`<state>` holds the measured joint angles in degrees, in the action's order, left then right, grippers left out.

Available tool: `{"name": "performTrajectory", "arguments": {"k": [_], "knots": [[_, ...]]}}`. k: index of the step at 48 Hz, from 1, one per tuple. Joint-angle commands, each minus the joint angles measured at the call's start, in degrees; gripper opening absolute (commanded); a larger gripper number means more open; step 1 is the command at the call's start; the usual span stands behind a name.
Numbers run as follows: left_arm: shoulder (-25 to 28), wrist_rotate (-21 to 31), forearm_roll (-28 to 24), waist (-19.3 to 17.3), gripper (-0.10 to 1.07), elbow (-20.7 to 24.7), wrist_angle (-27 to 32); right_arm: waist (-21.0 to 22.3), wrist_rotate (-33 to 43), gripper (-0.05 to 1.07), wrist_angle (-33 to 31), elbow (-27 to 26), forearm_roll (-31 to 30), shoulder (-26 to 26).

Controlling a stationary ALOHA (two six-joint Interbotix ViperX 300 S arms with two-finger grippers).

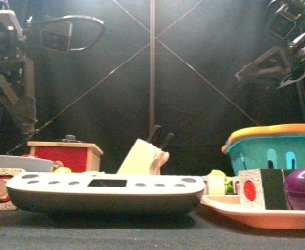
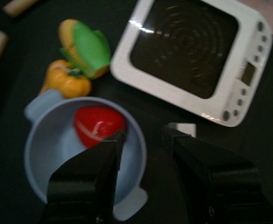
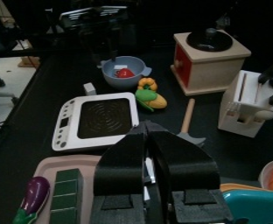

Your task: Grab white sushi piece left of stove

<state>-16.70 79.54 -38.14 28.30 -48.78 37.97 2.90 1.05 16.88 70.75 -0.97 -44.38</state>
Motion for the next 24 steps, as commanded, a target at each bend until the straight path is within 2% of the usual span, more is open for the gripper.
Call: {"name": "performTrajectory", "arguments": {"k": [1, 11, 24], "knots": [[3.43, -1.14, -0.88, 0.79, 0.79, 3.08, -2.9, 0.0, 0.0, 0.01, 0.18, -0.62, 0.09, 0.18], [8.7, -3.52, 0.0, 0.97, 0.79, 6.68, -2.81, 0.0, 0.0, 0.01, 0.18, -0.62, 0.26, 0.18], [11.43, -3.6, 4.66, 1.23, 0.79, 7.03, -1.49, 0.0, 0.0, 0.01, 0.18, -0.62, 0.26, 0.53]]}}
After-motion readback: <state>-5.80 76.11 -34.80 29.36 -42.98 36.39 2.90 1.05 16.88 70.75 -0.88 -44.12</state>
